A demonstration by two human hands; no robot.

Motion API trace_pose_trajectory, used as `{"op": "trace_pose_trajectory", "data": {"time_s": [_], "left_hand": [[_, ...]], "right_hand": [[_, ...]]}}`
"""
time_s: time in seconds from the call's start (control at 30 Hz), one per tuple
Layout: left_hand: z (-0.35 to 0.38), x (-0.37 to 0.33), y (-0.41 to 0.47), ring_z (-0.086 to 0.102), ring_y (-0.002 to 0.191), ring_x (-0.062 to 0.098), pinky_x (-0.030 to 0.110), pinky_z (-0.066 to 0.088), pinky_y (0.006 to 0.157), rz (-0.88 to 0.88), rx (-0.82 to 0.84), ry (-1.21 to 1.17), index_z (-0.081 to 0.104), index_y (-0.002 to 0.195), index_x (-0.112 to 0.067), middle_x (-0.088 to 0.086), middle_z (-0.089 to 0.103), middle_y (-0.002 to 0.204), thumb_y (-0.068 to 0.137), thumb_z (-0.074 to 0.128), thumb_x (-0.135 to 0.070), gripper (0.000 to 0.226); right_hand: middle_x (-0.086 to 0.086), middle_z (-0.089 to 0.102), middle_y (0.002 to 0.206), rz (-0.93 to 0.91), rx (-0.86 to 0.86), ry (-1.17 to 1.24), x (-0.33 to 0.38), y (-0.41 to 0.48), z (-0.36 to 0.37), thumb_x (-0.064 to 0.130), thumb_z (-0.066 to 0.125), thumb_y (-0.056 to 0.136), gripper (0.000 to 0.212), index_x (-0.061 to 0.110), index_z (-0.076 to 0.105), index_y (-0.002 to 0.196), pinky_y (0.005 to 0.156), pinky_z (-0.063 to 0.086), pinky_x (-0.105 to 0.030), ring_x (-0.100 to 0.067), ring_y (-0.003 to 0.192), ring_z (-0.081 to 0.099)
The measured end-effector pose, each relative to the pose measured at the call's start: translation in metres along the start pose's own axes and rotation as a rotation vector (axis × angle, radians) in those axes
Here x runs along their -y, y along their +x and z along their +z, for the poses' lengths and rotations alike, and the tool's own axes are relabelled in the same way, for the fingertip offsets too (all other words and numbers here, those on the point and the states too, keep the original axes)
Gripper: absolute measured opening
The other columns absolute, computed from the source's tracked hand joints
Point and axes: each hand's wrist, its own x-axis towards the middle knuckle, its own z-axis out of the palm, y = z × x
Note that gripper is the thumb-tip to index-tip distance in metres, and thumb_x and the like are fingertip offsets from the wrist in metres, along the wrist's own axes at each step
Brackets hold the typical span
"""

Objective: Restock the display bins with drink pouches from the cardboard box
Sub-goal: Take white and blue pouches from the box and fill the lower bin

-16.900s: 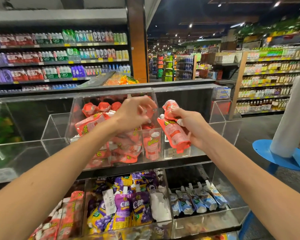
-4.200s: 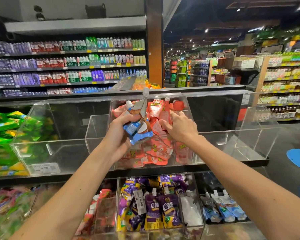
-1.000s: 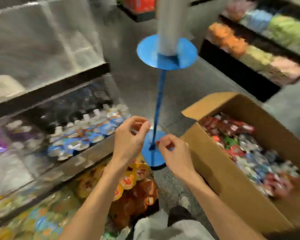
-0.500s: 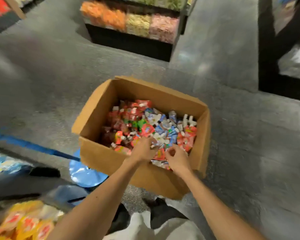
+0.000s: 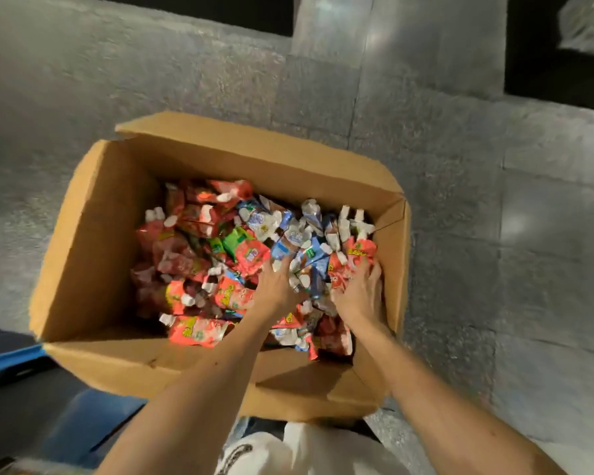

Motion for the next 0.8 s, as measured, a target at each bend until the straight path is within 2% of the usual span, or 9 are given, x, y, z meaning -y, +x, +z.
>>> {"op": "trace_pose_trajectory", "data": {"time_s": [0.13,0.2,0.27,0.37,0.43,0.57,0.67,0.73,0.8], "left_hand": [[0.019,0.000,0.036,0.005,0.149,0.044,0.055,0.035,0.113,-0.013,-0.011,0.080,0.006,0.155,-0.045,0.016,-0.007,0.161,0.069,0.084,-0.055,0.116],[0.031,0.000,0.041,-0.009,0.149,0.045,0.062,0.033,0.112,-0.011,0.018,0.161,-0.001,0.155,-0.047,0.014,-0.025,0.160,0.066,0.082,-0.062,0.123],[0.043,-0.002,0.041,-0.015,0.148,0.046,0.067,0.033,0.108,-0.024,0.019,0.244,-0.008,0.155,-0.047,0.014,-0.033,0.158,0.068,0.078,-0.067,0.123],[0.051,-0.005,0.041,-0.006,0.149,0.049,0.064,0.040,0.104,-0.013,-0.049,0.302,-0.006,0.156,-0.041,0.023,-0.028,0.159,0.077,0.072,-0.065,0.113],[0.052,-0.001,0.041,0.008,0.147,0.048,0.059,0.045,0.100,0.051,-0.087,0.299,0.005,0.157,-0.035,0.029,-0.022,0.158,0.085,0.067,-0.059,0.098],[0.054,0.014,0.044,0.030,0.138,0.044,0.047,0.048,0.101,0.155,-0.121,0.299,0.020,0.155,-0.029,0.030,-0.009,0.160,0.095,0.064,-0.037,0.075],[0.047,0.024,0.040,0.047,0.129,0.046,0.047,0.051,0.095,0.222,-0.163,0.150,0.047,0.141,-0.015,0.032,0.009,0.159,0.088,0.075,-0.022,0.060],[0.038,0.035,0.036,0.049,0.127,0.048,0.050,0.051,0.095,0.296,-0.188,0.002,0.057,0.125,-0.007,0.030,0.017,0.158,0.085,0.078,-0.014,0.046],[0.025,0.043,0.031,0.047,0.130,0.044,0.049,0.048,0.102,0.347,-0.182,-0.042,0.057,0.123,-0.006,0.023,0.021,0.158,0.086,0.077,-0.013,0.043]], "right_hand": [[-0.016,0.007,0.162,0.028,0.006,-0.222,0.011,0.031,0.024,0.032,0.076,0.084,0.101,0.027,0.006,0.157,0.107,0.039,-0.046,-0.040,0.132,0.029],[-0.021,0.008,0.159,0.022,-0.015,-0.338,0.011,0.043,0.032,0.038,0.076,0.083,0.099,0.031,0.010,0.156,0.106,0.040,-0.047,-0.040,0.129,0.028],[-0.024,0.017,0.152,0.019,-0.034,-0.392,0.009,0.053,0.034,0.042,0.072,0.086,0.085,0.031,0.022,0.153,0.106,0.038,-0.046,-0.040,0.126,0.031],[-0.022,0.035,0.134,0.006,-0.095,-0.438,0.010,0.059,0.037,0.048,0.070,0.086,0.058,0.026,0.047,0.135,0.099,0.036,-0.042,-0.038,0.117,0.037],[-0.021,0.040,0.125,0.011,-0.123,-0.425,0.011,0.062,0.040,0.047,0.069,0.087,0.049,0.022,0.054,0.127,0.093,0.038,-0.041,-0.038,0.112,0.039],[-0.020,0.042,0.120,-0.024,-0.167,-0.376,0.009,0.065,0.039,0.036,0.067,0.093,0.039,0.016,0.059,0.126,0.082,0.044,-0.041,-0.037,0.105,0.043],[-0.022,0.042,0.123,-0.048,-0.155,-0.366,0.010,0.064,0.038,0.027,0.065,0.095,0.039,0.011,0.057,0.130,0.083,0.044,-0.040,-0.037,0.103,0.046],[-0.023,0.041,0.125,-0.055,-0.146,-0.371,0.012,0.063,0.037,0.022,0.063,0.096,0.039,0.007,0.056,0.131,0.085,0.045,-0.041,-0.037,0.104,0.047],[-0.022,0.041,0.126,-0.056,-0.132,-0.355,0.014,0.060,0.036,0.022,0.061,0.097,0.042,0.005,0.053,0.135,0.086,0.046,-0.041,-0.037,0.105,0.047]]}}
